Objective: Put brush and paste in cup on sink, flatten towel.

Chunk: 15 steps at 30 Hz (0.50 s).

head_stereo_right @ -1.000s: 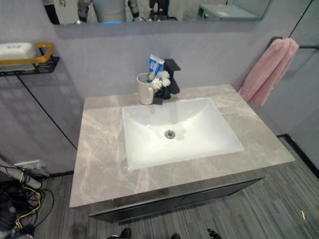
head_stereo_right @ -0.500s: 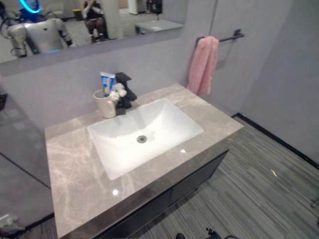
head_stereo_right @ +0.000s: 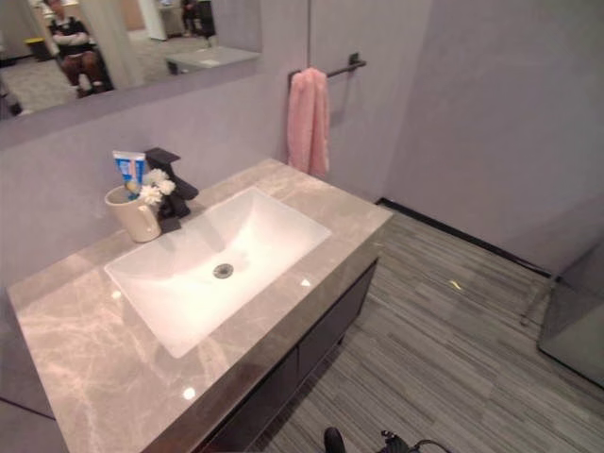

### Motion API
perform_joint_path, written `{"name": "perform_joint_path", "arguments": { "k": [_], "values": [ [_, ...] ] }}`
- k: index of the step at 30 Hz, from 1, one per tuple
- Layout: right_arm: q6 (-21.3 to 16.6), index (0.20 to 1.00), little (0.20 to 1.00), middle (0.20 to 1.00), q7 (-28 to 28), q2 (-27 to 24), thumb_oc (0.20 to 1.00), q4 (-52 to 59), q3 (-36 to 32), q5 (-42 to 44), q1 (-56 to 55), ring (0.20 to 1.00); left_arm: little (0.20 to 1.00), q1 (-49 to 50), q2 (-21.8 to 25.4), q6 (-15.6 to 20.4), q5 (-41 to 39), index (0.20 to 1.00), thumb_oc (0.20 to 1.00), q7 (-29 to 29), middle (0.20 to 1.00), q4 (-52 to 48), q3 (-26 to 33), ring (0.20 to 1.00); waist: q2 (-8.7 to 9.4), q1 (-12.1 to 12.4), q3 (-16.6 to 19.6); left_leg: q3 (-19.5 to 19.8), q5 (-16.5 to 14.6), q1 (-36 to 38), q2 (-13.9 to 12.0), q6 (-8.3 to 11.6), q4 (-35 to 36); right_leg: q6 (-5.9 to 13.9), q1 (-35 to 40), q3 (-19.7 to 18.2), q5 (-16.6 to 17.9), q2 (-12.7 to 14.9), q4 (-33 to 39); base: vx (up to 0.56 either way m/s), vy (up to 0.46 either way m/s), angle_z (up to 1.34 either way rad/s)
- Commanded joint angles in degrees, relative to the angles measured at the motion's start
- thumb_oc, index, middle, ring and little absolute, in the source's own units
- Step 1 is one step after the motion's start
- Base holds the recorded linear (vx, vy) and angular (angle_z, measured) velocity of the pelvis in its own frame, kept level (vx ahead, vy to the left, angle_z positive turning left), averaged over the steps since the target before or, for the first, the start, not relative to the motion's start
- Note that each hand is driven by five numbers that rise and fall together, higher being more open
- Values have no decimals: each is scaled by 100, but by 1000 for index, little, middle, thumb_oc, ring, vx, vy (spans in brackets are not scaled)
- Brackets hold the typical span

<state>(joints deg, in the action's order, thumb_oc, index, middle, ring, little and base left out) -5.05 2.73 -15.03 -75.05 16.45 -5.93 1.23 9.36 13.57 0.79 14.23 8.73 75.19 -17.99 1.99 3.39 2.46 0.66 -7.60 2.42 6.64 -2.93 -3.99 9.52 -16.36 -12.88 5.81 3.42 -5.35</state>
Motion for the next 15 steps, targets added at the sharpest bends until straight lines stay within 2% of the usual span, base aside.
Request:
{"name": "perform_joint_path", "arguments": {
  "k": [1,2,3,4,5,7,10,11,12,14,15],
  "values": [
    [-85,1000,1000,1000,92,-361,1000,77,99,24,231,1000,1000,-364,-134,182,301,1000,1000,104,1000,43,85,1000,-408,43,-194,802,-126,-191,92,-334,-3,-56,502,182,32,-389,404,-168,50,-76],
    [-86,1000,1000,1000,114,-369,1000,186,102,0,263,1000,1000,-366,-142,184,344,1000,1000,144,1000,58,88,1000,-434,69,-272,595,-129,-228,118,-363,-15,32,377,338,131,-306,422,-269,20,-98],
    [-109,1000,1000,1000,171,-389,1000,311,127,-59,371,1000,1000,-409,-174,187,226,1000,1000,172,1000,69,211,1000,-488,233,-470,206,-133,-277,58,-375,-12,23,122,1517,-15,5,367,-342,27,-109],
    [-107,1000,1000,1000,197,-389,1000,307,163,-118,485,1000,1000,-453,-164,164,147,1000,1000,187,1000,48,322,1000,-577,397,-525,24,-98,-287,-17,-351,25,-50,108,2565,-244,347,299,-280,-15,-149],
    [-98,1000,1000,1000,200,-381,1000,287,165,-147,508,1000,1000,-483,-148,150,115,1000,1000,178,1000,55,401,1000,-626,365,-556,-17,-46,-271,-79,-366,79,-181,124,2749,-433,479,46,-127,-57,-162],
    [-84,1000,1000,1000,146,-396,1000,143,107,-189,435,1000,1000,-512,-92,149,-4,1000,1000,158,1000,139,506,1000,-643,302,-604,-33,11,-210,-164,-437,131,-324,70,2587,-839,628,-1060,11,-100,-131],
    [-10,1000,1000,1000,142,-496,1000,-36,-17,-320,314,1000,1000,-484,-77,128,-127,1000,1000,83,1000,255,598,1000,-703,427,-531,0,8,-123,-240,-451,225,-410,566,3119,-1201,1151,-1672,101,-158,-14],
    [-15,1000,1000,1000,150,-552,1000,-113,-66,-301,344,1000,1000,-485,-38,117,-170,1000,1000,47,1000,309,630,1000,-554,435,-497,-61,-33,-171,-292,-400,211,-409,813,2978,-1195,939,-1160,72,-257,-10],
    [-15,1000,1000,1000,150,-551,1000,-113,-65,-301,345,1000,1000,-487,-37,118,-170,1000,1000,47,1000,311,630,1000,-559,441,-499,-66,-33,-167,-301,-396,213,-414,825,2978,-1182,924,-1134,88,-314,-13],
    [10,1000,1000,1000,126,-587,1000,-109,-76,-297,386,1000,1000,-466,25,102,-155,1000,1000,38,1000,402,752,1000,-441,514,-387,-270,-16,-236,-456,-249,302,-366,931,3002,-1101,755,-604,57,-366,-37],
    [-12,1000,1000,1000,152,-644,1000,-57,-99,-180,404,1000,1000,-509,69,102,-151,1000,1000,68,1000,390,736,1000,-370,466,-392,-246,177,-376,-606,-129,359,-471,983,2930,-1063,479,-194,31,-520,-57]
  ]
}}
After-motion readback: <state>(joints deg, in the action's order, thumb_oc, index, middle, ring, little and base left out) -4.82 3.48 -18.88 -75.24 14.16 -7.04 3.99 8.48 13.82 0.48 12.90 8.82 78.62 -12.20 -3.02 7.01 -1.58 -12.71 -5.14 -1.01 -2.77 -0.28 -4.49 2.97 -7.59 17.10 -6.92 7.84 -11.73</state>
